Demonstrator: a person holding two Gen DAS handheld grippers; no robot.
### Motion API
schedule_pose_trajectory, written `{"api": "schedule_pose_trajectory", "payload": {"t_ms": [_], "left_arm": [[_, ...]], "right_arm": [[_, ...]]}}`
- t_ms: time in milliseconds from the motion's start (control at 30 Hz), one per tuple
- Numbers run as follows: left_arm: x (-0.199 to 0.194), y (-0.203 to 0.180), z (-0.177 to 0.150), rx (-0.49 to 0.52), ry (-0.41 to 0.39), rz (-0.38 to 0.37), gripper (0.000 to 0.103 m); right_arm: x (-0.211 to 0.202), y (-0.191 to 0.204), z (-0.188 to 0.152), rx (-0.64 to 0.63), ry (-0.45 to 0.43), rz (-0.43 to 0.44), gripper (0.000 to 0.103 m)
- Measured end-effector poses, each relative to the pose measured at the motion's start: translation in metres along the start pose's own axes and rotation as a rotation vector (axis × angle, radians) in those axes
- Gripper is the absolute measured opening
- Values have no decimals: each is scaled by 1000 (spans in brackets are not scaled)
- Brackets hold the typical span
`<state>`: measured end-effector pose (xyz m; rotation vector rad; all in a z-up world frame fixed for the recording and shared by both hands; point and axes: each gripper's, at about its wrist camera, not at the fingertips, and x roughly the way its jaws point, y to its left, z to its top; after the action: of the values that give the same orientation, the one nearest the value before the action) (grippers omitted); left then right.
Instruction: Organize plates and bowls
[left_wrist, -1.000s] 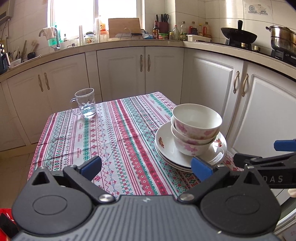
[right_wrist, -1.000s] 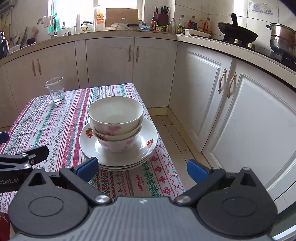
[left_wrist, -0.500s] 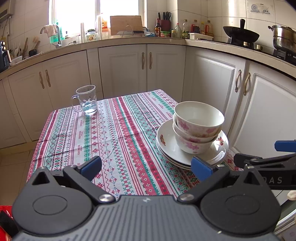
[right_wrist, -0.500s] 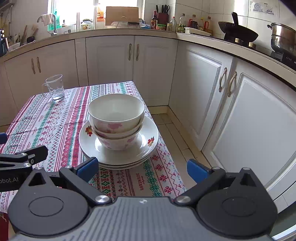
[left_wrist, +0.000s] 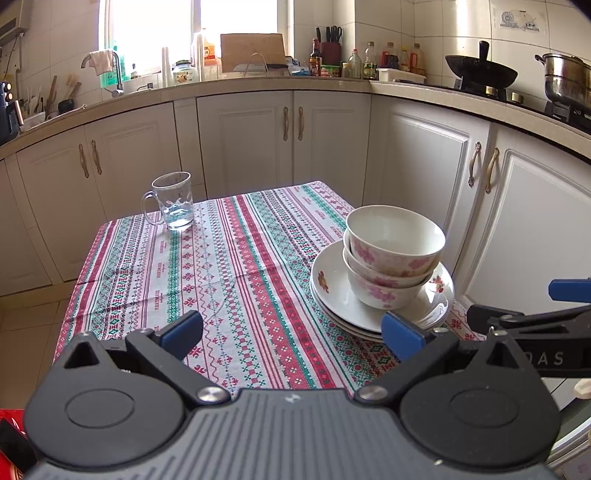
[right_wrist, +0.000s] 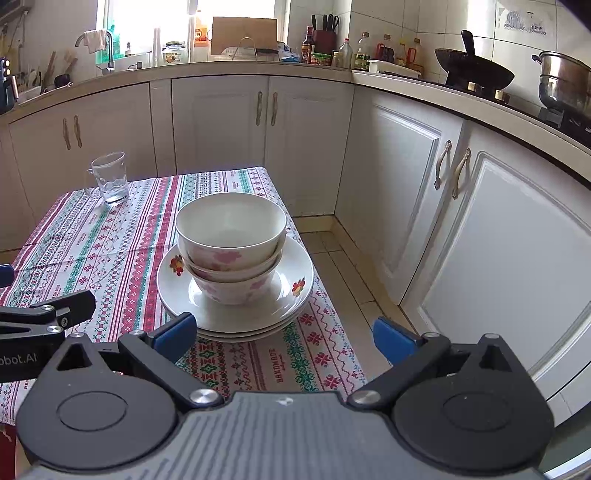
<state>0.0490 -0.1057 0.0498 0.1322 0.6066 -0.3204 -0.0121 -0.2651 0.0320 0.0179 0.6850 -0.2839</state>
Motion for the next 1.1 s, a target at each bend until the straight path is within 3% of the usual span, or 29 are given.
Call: {"api": "schedule_pose_trajectory", "payload": {"t_ms": [1100], "left_arm": [[-1, -1, -1, -2, -2, 10, 102]], "right_arm": [[0, 1, -1, -7, -6, -9, 103]]}}
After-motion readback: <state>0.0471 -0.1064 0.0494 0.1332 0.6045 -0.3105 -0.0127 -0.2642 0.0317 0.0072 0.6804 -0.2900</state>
